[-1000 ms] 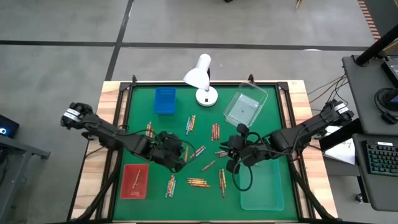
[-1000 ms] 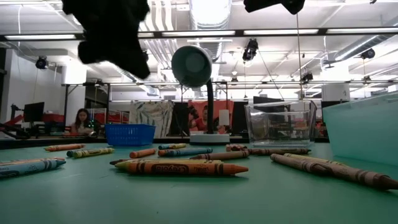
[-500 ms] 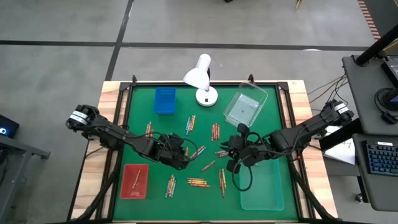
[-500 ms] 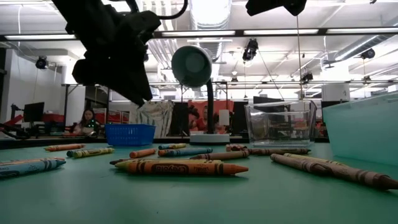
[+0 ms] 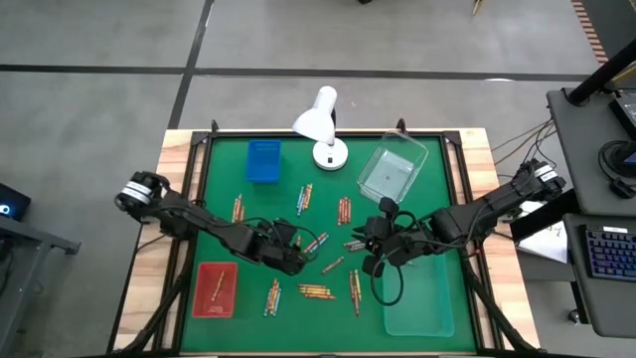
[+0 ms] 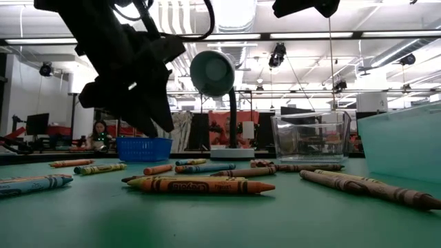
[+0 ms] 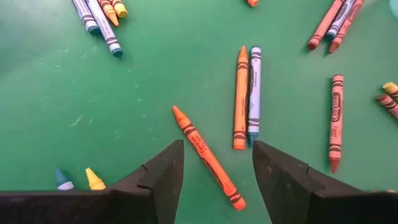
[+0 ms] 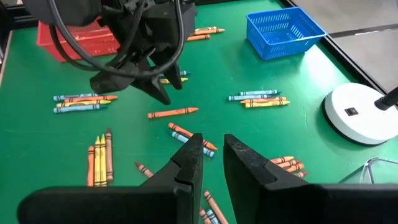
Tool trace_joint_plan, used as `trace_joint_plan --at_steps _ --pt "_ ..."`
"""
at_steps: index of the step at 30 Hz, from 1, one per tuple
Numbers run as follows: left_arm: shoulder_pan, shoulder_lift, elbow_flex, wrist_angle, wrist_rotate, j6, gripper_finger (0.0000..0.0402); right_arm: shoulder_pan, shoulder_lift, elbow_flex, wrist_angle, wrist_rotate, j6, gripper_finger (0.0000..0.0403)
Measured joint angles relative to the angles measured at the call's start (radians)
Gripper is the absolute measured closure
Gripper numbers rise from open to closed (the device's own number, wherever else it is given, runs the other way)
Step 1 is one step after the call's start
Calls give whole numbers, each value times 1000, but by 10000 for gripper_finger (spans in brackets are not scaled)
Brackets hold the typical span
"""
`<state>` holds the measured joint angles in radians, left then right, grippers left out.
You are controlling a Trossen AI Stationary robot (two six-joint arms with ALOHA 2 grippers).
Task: Sort crayons
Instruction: Put the orange crayon into the transparent bin
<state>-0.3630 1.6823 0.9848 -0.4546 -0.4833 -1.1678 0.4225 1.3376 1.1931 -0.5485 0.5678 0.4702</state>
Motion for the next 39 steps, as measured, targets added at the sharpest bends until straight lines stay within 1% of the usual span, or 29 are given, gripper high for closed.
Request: trace_joint_plan --at_steps 6,12,16,29,39 --pt "0 29 0 4 -5 0 228 0 0 -1 0 0 0 349" --pt "0 65 0 52 -7 2 228 0 0 -1 0 0 0 349" --pt "0 96 0 54 -7 2 228 0 0 -2 0 0 1 349" --pt "0 112 0 53 -49 2 228 0 0 -3 0 0 0 349" --pt "0 158 1 63 -57 -1 228 0 0 -4 1 0 1 349"
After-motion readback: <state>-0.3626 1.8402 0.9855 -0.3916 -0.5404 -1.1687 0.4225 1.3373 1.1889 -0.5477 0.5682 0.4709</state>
